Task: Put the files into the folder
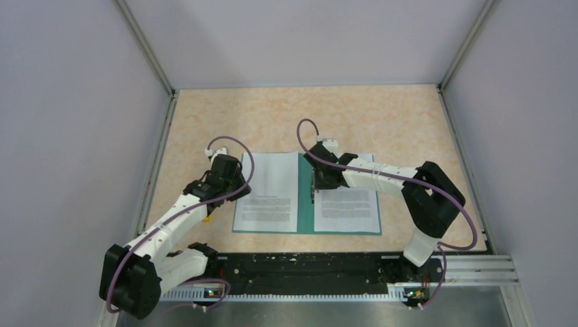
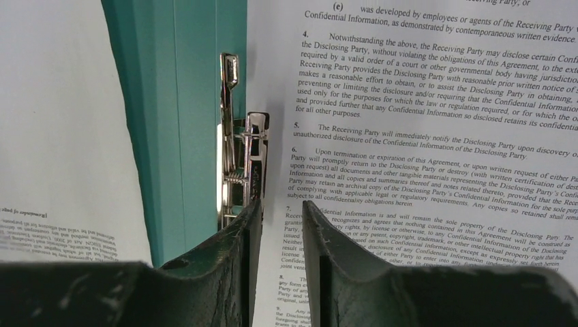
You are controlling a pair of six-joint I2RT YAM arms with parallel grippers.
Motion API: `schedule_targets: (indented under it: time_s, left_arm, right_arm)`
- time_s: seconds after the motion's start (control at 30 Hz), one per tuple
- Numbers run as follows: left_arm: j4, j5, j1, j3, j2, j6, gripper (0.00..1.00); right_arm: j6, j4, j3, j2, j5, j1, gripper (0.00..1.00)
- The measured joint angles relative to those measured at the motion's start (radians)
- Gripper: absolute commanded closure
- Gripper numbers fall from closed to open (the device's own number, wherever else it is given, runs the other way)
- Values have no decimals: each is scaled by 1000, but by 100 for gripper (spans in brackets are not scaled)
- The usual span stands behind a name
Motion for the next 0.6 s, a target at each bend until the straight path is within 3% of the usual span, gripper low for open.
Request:
schedule_targets:
  time_s: [0.37,0.6]
  left_arm:
    - [-12,11,3,0,-5,2,68]
    - [-18,14,6,0,-5,8,68]
  right_arm:
    - [24,27,24,10,9,0,73]
    - [32,32,29,42,10,4,79]
